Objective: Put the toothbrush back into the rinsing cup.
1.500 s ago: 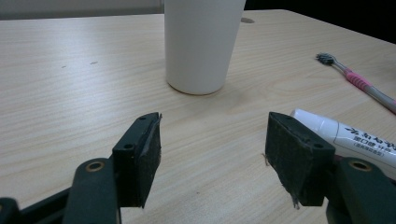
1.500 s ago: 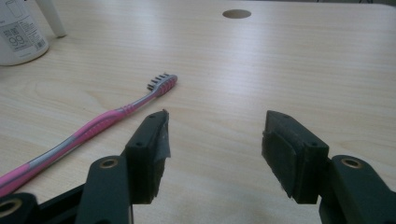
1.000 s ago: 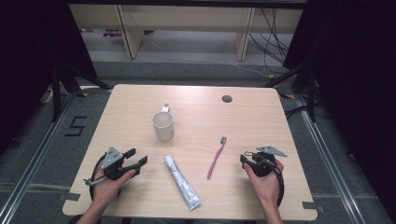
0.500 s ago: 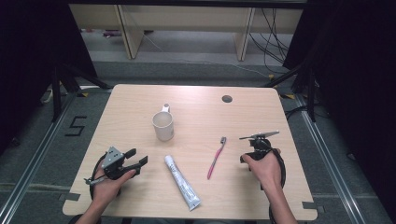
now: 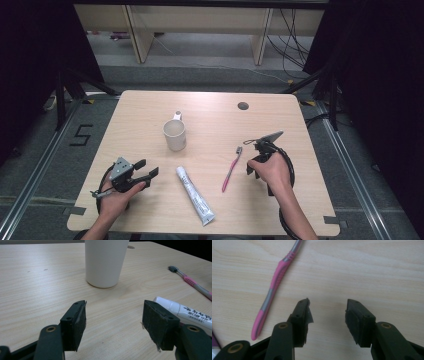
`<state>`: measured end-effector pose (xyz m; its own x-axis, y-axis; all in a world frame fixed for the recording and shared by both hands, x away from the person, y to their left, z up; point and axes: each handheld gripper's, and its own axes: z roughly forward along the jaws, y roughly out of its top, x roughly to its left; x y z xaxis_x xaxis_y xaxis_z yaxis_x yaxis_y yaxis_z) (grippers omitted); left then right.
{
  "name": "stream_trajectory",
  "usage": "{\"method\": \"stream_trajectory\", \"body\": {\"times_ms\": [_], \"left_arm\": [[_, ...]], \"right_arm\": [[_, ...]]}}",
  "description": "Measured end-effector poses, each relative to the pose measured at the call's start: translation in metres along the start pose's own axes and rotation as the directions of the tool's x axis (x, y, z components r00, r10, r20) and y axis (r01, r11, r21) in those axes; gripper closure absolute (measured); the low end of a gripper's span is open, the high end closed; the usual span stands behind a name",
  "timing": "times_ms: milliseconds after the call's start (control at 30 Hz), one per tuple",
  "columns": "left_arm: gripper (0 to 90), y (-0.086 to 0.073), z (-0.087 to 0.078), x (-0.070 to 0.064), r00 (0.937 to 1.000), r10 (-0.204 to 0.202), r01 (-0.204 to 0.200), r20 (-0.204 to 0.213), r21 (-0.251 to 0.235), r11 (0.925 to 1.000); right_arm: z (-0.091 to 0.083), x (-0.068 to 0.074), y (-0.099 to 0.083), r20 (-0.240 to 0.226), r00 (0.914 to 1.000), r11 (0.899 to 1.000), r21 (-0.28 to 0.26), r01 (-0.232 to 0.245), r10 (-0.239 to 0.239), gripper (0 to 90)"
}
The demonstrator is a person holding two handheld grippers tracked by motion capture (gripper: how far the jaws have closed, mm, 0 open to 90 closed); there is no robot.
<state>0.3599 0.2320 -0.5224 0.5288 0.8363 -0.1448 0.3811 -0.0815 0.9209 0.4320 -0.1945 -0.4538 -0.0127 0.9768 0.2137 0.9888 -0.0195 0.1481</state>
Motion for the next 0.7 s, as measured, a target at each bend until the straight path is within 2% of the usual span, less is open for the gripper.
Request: {"method": "stream_trajectory", "body": {"times_ms": [67, 100, 167, 200, 267, 333, 367, 400, 433, 467, 500, 567, 633, 667, 700], "left_arm": [[35.5, 0.0, 0.0, 0.0, 1.0, -0.001, 0.001, 0.0, 0.0, 1.0], [35.5, 0.0, 0.0, 0.0, 1.0, -0.001, 0.001, 0.0, -0.001, 1.0], [35.5, 0.0, 0.0, 0.0, 1.0, -0.002, 0.002, 0.001, -0.001, 1.0], [35.5, 0.0, 0.0, 0.0, 1.0, -0.003, 0.003, 0.001, 0.0, 1.0], [35.5, 0.0, 0.0, 0.0, 1.0, -0.004, 0.004, 0.001, 0.001, 1.0], [35.5, 0.0, 0.0, 0.0, 1.0, -0.005, 0.005, 0.002, 0.001, 1.0], [35.5, 0.0, 0.0, 0.0, 1.0, -0.006, 0.006, 0.001, 0.0, 1.0], [35.5, 0.0, 0.0, 0.0, 1.0, -0.005, 0.005, 0.002, -0.001, 1.0], [35.5, 0.0, 0.0, 0.0, 1.0, -0.005, 0.005, 0.001, 0.0, 1.0], [35.5, 0.0, 0.0, 0.0, 1.0, -0.006, 0.006, 0.001, -0.001, 1.0], [35.5, 0.0, 0.0, 0.0, 1.0, -0.006, 0.006, 0.002, -0.001, 1.0], [35.5, 0.0, 0.0, 0.0, 1.0, -0.006, 0.006, 0.002, -0.001, 1.0], [35.5, 0.0, 0.0, 0.0, 0.9999, -0.009, 0.009, 0.004, -0.004, 0.9999], [35.5, 0.0, 0.0, 0.0, 0.9999, -0.011, 0.011, 0.005, -0.005, 0.9999], [35.5, 0.0, 0.0, 0.001, 0.9999, -0.011, 0.011, 0.012, -0.011, 0.9999]], "right_arm": [[0.002, 0.004, 0.003, 0.006, 0.9999, 1.0, 0.006, -0.009, 0.009, 55.2], [0.004, 0.005, 0.005, 0.02, 0.9996, 1.0, 0.004, 0.021, -0.021, 55.7], [0.005, 0.006, 0.006, 0.021, 0.9997, 1.0, 0.003, 0.016, -0.016, 56.0], [0.005, 0.011, 0.008, 0.012, 0.9992, 0.999, 0.032, -0.04, 0.039, 56.5], [0.008, 0.008, 0.01, 0.038, 0.999, 1.0, 0.015, 0.024, -0.025, 56.9], [0.007, 0.016, 0.012, 0.04, 0.9983, 0.998, 0.043, -0.045, 0.043, 57.2], [0.007, 0.016, 0.014, 0.052, 0.9984, 0.999, 0.048, -0.024, 0.022, 57.1], [0.008, 0.02, 0.014, 0.048, 0.9978, 0.998, 0.05, -0.049, 0.046, 57.0], [0.008, 0.019, 0.016, 0.057, 0.9983, 0.999, 0.048, -0.017, 0.014, 56.9], [0.008, 0.023, 0.016, 0.049, 0.998, 0.997, 0.058, -0.043, 0.04, 56.8], [0.008, 0.022, 0.017, 0.06, 0.9982, 0.998, 0.055, 0.005, -0.009, 56.7], [0.009, 0.033, 0.019, 0.056, 0.9981, 0.998, 0.063, -0.026, 0.023, 56.1], [0.008, 0.035, 0.02, 0.05, 0.9983, 0.997, 0.068, -0.033, 0.03, 55.9], [0.009, 0.034, 0.021, 0.055, 0.9984, 0.998, 0.064, 0.009, -0.013, 55.8], [0.01, 0.036, 0.022, 0.05, 0.9987, 0.998, 0.061, 0.008, -0.011, 55.6]]}}
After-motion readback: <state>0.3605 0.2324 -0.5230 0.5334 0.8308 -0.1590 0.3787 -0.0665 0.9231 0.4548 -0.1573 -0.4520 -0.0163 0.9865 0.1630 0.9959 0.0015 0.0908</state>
